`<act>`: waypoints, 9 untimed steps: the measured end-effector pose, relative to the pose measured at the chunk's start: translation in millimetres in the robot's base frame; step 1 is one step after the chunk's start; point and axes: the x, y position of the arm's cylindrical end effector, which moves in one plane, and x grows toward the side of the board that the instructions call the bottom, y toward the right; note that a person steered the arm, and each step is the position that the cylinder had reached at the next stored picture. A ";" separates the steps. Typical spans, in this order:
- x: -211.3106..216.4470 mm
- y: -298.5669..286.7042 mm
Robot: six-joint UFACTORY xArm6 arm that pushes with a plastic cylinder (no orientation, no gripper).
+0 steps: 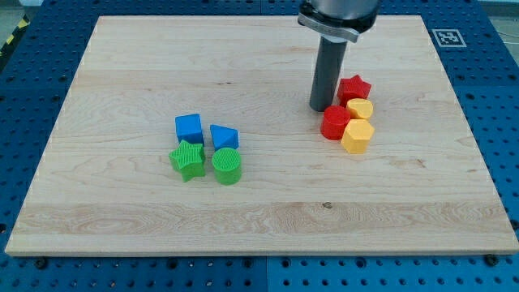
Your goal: Place the arm towards the right of the green circle
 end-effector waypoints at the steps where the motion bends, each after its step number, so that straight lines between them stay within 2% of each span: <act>1: -2.8 -5.5; 7: -2.8 -63.4; 9: 35.1 -68.0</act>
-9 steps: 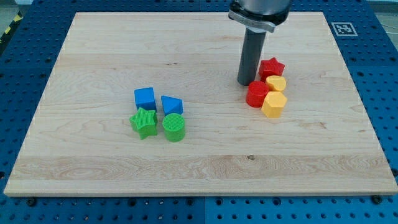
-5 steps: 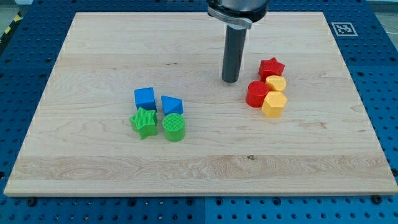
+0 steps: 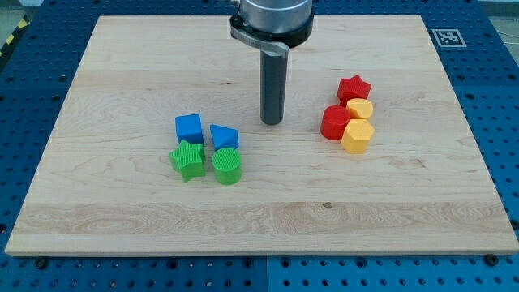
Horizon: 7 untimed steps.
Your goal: Place the arm towards the right of the green circle
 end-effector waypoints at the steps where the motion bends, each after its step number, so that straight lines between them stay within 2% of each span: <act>1: 14.8 0.0; 7: 96.6 0.0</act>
